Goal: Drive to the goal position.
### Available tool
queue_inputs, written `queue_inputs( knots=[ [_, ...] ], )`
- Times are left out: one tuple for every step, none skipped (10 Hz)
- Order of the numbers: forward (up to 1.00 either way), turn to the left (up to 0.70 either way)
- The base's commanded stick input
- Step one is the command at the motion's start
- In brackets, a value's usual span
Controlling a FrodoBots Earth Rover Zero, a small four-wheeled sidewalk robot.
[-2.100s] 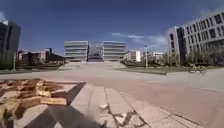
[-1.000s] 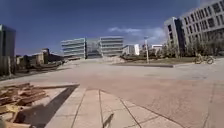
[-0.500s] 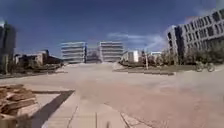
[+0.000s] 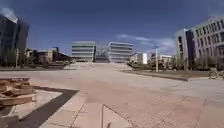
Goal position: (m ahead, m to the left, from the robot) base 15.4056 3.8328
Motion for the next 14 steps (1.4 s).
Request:
queue_inputs(
  knots=[
    [0.70,-0.01],
    [0.70,-0.01],
    [0.70,-0.01],
    [0.70,-0.01],
    [0.70,-0.01],
    [0.70,-0.01],
    [0.70,-0.01],
    [0.70,-0.01],
    [0.70,-0.01],
    [0.70,-0.01],
    [0.70,-0.01],
    [0.70,-0.01],
    [0.70,-0.01],
    [0.70,-0.01]
  ],
)
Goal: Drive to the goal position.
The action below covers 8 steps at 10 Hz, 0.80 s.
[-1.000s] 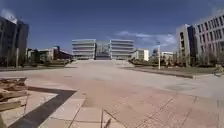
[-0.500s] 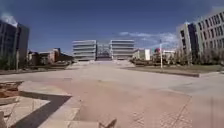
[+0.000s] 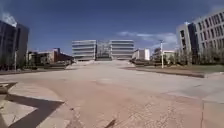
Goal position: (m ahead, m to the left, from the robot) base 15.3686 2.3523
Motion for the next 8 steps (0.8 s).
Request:
queue_inputs(
  knots=[
    [0.70,-0.01],
    [0.70,-0.01],
    [0.70,-0.01],
    [0.70,-0.01],
    [0.70,-0.01],
    [0.70,-0.01],
    [0.70,-0.01],
    [0.70,-0.01]
  ],
)
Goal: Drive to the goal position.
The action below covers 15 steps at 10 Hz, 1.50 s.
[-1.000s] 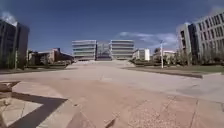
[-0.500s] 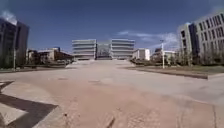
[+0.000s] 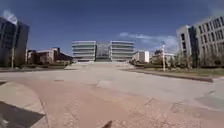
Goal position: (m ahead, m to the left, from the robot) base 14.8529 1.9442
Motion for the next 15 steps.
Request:
queue_inputs(
  knots=[
    [0.70,-0.01],
    [0.70,-0.01],
    [0.70,-0.01],
    [0.70,-0.01],
    [0.70,-0.01],
    [0.70,-0.01],
    [0.70,-0.01],
    [0.70,-0.01],
    [0.70,-0.01],
    [0.70,-0.01],
    [0.70,-0.01],
    [0.70,-0.01],
    [0.70,-0.01],
    [0.70,-0.01],
    [0.70,-0.01]
  ],
)
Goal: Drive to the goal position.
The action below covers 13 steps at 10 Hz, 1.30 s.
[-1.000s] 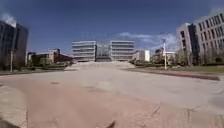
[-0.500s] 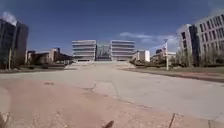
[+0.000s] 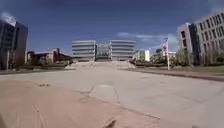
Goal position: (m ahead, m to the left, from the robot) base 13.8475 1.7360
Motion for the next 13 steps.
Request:
queue_inputs(
  knots=[
    [0.70,-0.01],
    [0.70,-0.01],
    [0.70,-0.01],
    [0.70,-0.01],
    [0.70,-0.01],
    [0.69,-0.01],
    [0.65,-0.01],
    [0.64,-0.01],
    [0.63,-0.01],
    [0.62,-0.01],
    [0.62,-0.01],
    [0.62,-0.01],
    [0.62,-0.01]
  ],
)
